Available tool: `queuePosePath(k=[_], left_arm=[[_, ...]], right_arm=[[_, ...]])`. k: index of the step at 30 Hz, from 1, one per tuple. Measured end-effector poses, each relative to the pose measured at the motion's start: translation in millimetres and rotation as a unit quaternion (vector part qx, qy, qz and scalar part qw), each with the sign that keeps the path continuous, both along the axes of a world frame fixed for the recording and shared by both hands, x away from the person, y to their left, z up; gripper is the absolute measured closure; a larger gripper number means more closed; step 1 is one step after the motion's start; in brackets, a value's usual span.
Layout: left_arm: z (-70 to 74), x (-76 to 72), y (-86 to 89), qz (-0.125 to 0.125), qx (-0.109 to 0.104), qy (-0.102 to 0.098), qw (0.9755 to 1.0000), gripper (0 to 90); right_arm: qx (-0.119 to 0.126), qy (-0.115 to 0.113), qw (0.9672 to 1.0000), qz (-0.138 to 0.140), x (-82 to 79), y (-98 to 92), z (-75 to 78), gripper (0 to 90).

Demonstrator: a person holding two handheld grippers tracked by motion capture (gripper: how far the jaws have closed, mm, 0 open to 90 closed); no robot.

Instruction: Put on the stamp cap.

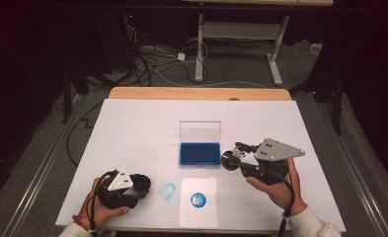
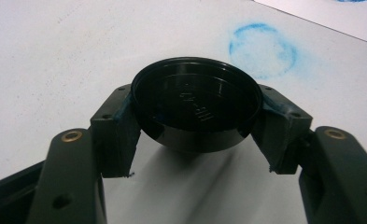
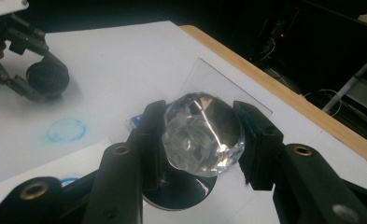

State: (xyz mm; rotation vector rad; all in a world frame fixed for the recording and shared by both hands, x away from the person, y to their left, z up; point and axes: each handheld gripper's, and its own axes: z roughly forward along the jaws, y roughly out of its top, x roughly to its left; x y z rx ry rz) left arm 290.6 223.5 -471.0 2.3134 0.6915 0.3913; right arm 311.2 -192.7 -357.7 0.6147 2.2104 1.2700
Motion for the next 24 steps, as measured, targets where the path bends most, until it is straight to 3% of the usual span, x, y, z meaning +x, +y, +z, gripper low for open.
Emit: queuePosePath(k=[8, 24], left_arm=[[3.8, 8.0, -10.1, -0.008, -0.004, -0.004, 1.0, 36.7], [13.8, 18.6, -29.0, -0.023, -0.028, -0.011, 0.9993, 36.7]], right_arm=[[0.009, -0.009, 0.9999, -0.001, 4.0, 3.6, 2.7, 57.7], [0.016, -0.007, 0.9998, 0.005, 9.6, 13.7, 5.3, 57.7]])
